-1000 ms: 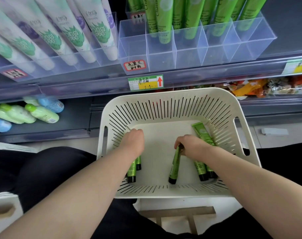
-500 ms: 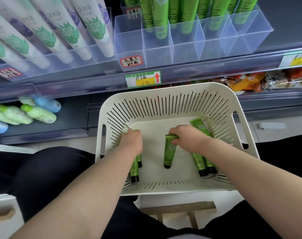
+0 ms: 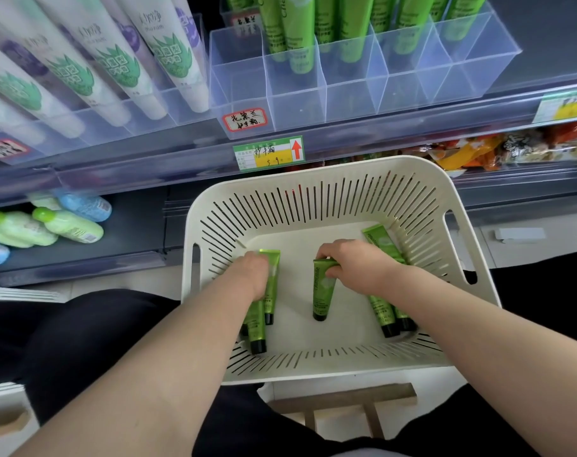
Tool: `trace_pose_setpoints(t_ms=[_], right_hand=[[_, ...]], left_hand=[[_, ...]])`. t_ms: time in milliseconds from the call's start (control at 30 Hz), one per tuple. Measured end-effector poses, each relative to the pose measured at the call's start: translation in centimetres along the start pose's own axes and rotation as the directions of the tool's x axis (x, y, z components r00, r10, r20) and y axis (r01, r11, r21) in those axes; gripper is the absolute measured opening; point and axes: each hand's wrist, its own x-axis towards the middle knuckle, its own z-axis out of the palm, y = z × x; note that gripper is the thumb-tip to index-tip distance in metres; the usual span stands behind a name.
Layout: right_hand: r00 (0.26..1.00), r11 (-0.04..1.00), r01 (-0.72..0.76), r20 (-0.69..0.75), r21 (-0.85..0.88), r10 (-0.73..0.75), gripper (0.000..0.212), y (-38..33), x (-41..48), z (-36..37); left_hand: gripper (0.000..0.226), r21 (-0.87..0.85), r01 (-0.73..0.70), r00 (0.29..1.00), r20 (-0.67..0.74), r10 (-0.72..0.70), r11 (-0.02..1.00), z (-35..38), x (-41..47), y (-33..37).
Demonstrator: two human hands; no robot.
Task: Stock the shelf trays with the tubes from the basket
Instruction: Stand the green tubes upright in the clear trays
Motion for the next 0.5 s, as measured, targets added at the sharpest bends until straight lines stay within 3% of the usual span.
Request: trace_pose_setpoints(t_ms=[167, 333, 500], right_hand=[[0.999, 0.998, -0.003, -0.043, 0.055, 0.005, 0.029, -0.2, 0.2, 0.6], [0.998, 0.998, 0.008, -0.066, 0.069, -0.003, 0.028, -0.4, -0.1, 0.6], [0.979, 0.996, -0.008, -0.2, 0.089, 0.025, 0.026, -0.3, -1.5, -0.2]], left_hand=[[0.049, 0.018, -0.064, 0.998, -0.001, 0.064, 0.998, -1.5, 0.1, -0.3], [0.039, -0.337, -0.101, 0.992, 0.034, 0.12, 0.936, -2.4, -0.3, -0.5], [0.033, -0.367, -0.116, 0.993, -0.057, 0.102, 0.923, -2.4, -1.9, -0.1]])
